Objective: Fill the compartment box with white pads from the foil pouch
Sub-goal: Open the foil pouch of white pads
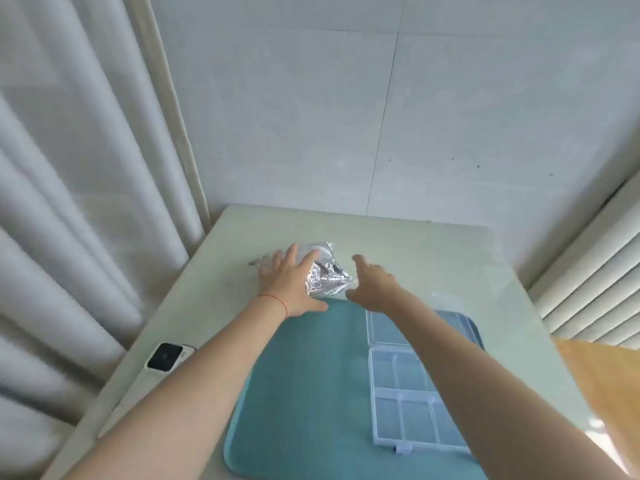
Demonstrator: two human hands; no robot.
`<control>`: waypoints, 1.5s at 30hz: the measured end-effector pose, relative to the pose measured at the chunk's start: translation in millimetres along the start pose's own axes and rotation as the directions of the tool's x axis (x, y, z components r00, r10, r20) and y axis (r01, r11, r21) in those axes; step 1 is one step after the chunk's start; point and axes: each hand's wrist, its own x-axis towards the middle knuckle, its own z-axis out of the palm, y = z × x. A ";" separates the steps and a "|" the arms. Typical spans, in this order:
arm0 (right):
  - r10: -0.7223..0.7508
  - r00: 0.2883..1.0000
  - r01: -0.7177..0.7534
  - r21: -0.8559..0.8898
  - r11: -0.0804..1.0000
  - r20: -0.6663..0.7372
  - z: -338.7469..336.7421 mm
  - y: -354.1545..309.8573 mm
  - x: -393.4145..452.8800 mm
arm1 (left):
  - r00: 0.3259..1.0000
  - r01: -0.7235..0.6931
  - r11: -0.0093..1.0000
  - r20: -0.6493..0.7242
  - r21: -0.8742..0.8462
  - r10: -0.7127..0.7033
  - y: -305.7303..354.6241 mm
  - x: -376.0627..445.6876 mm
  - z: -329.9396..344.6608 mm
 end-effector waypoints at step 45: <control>-0.037 0.875 0.157 0.211 0.965 -0.484 65.8 7.4 -94.5 | 0.834 -0.158 0.924 -0.548 -0.348 -0.064 -51.8 -94.1 49.0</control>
